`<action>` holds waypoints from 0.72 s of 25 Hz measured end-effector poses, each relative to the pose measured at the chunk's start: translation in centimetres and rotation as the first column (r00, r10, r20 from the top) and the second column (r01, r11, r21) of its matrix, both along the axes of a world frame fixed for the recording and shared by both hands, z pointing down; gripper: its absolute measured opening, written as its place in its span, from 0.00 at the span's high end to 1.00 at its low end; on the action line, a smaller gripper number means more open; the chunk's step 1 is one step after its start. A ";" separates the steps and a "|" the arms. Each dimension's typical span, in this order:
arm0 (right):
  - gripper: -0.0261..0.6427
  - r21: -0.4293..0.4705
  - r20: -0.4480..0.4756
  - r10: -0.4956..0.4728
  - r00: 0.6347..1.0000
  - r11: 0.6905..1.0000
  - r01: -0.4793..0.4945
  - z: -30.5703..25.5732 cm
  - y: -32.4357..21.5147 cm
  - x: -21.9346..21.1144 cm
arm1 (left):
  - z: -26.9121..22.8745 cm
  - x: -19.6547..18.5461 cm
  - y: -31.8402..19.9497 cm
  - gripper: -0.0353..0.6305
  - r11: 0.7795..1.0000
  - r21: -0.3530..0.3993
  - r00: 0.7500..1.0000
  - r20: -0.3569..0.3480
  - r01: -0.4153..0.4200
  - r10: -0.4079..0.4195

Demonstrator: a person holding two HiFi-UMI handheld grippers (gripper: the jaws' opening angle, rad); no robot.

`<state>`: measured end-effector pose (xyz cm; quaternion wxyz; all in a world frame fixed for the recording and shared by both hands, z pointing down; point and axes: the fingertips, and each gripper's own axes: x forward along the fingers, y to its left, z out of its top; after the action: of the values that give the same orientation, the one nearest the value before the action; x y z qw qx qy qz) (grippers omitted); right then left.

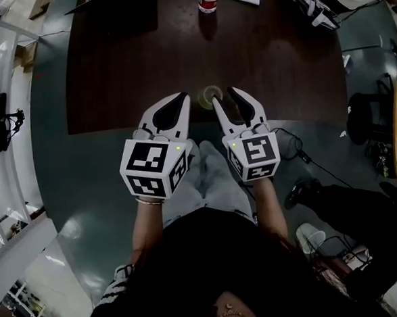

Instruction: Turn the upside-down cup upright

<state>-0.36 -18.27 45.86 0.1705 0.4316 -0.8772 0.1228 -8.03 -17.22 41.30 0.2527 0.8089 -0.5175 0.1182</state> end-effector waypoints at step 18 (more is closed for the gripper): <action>0.54 -0.137 -0.121 -0.026 0.992 0.991 0.009 8.4 -0.2 -0.6 | 3.2 -0.4 0.2 0.96 0.997 -0.079 1.000 -0.008 -0.014 0.013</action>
<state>-1.00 -18.46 54.23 0.2543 0.4180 -0.8584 0.1540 -8.47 -16.97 44.55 0.2857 0.8022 -0.5060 0.1374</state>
